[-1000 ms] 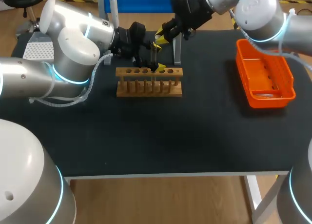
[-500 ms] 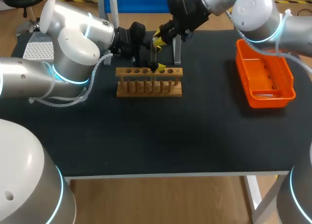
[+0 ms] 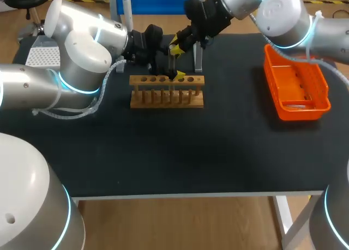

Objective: Invert the test tube, pick up the pipette, mount the tip to pipette, aspirate from beaker and dispense into the tube, eject the tip, return the pipette, and cap with the stopper.

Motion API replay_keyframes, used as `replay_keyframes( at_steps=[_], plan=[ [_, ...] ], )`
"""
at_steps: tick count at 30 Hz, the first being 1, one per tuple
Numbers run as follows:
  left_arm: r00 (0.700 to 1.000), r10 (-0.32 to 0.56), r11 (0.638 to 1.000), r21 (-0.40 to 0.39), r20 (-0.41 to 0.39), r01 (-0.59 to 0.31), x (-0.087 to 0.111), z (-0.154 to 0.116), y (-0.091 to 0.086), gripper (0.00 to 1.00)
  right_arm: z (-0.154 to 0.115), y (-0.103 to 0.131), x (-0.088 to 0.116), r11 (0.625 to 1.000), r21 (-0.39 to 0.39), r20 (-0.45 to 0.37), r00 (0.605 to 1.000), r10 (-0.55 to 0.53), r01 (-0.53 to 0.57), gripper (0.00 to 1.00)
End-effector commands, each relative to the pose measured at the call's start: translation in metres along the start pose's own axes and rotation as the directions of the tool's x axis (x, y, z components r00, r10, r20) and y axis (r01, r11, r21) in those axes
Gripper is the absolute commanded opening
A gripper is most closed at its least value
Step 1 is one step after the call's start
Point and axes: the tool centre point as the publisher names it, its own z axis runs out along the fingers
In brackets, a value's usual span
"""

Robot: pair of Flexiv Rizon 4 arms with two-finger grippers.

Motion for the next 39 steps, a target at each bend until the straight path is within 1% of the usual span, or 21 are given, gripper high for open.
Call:
replay_keyframes(
  at_steps=[1,10,17,20,32,39],
  plan=[
    [1.000,0.000,1.000,-0.001,-0.003,0.000,-0.001,0.000,0.000,1.00,0.001,-0.001,-0.002,1.000,0.010,-0.005,1.000,0.001,0.000,0.00],
    [1.000,0.000,1.000,-0.001,-0.003,0.000,-0.001,0.000,0.000,1.00,0.000,0.000,-0.003,1.000,0.011,0.000,1.000,-0.003,0.003,0.00],
    [1.000,0.000,1.000,-0.001,-0.003,0.000,-0.001,0.000,0.000,1.00,0.006,-0.009,-0.003,0.999,0.042,0.004,1.000,0.013,-0.013,0.00],
    [1.000,0.000,1.000,-0.001,-0.003,0.000,-0.001,0.000,0.000,1.00,0.007,-0.009,-0.003,0.999,0.041,0.006,1.000,0.017,-0.017,0.00],
    [1.000,0.000,1.000,-0.001,-0.003,0.000,-0.001,0.000,0.000,1.00,-0.005,0.004,-0.008,1.000,0.012,0.027,1.000,-0.004,0.003,0.00],
    [1.000,0.000,1.000,-0.001,-0.003,0.000,-0.001,0.000,0.000,1.00,-0.008,0.007,-0.010,1.000,0.010,0.033,0.999,-0.014,0.014,0.00]
  ],
)
